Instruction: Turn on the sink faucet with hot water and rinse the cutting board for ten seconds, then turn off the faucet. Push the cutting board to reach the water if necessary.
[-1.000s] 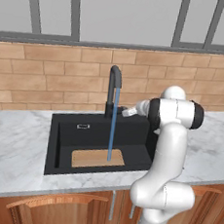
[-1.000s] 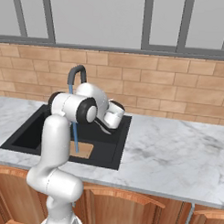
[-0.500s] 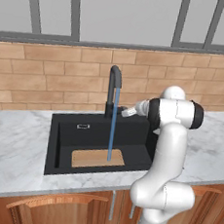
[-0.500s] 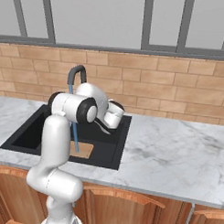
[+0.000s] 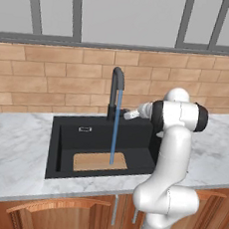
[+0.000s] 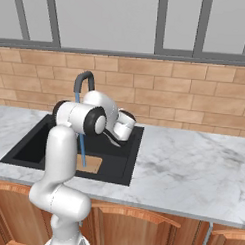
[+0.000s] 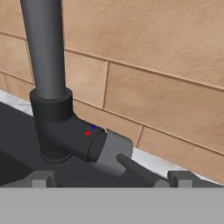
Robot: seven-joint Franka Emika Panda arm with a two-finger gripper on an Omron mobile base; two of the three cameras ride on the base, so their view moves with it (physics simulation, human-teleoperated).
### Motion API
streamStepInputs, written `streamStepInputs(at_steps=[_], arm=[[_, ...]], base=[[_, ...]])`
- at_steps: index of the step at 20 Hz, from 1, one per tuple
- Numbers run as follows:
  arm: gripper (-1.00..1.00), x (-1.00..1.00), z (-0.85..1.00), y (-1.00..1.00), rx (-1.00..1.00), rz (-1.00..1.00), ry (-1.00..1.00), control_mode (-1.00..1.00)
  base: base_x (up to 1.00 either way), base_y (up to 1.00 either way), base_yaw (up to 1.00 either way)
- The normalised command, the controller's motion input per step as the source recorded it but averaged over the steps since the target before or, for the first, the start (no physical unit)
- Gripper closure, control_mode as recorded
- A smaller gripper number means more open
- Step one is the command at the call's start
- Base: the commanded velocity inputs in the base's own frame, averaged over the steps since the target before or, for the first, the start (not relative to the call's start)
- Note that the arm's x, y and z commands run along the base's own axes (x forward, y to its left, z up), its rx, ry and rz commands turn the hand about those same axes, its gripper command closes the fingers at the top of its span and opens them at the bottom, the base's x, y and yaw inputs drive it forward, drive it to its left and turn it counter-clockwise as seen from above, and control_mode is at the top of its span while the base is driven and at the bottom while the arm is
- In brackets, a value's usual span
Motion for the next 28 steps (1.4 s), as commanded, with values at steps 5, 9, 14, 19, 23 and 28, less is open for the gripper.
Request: streamStepInputs(at_steps=[5,9,14,19,23,28], arm=[[-1.00,0.00,0.00,0.21,0.00,0.00,0.00,-1.00],[-1.00,0.00,0.00,0.25,0.00,0.00,0.00,-1.00],[-1.00,0.00,0.00,0.31,0.00,0.00,0.00,-1.00],[-1.00,0.00,0.00,0.36,0.00,0.00,0.00,-1.00],[-1.00,0.00,0.00,0.36,0.00,0.00,0.00,-1.00],[-1.00,0.00,0.00,0.30,0.00,0.00,0.01,-1.00]], base=[[0.00,0.00,0.00],[0.00,0.00,0.00],[0.00,0.00,0.00],[0.00,0.00,0.00],[0.00,0.00,0.00],[0.00,0.00,0.00]])
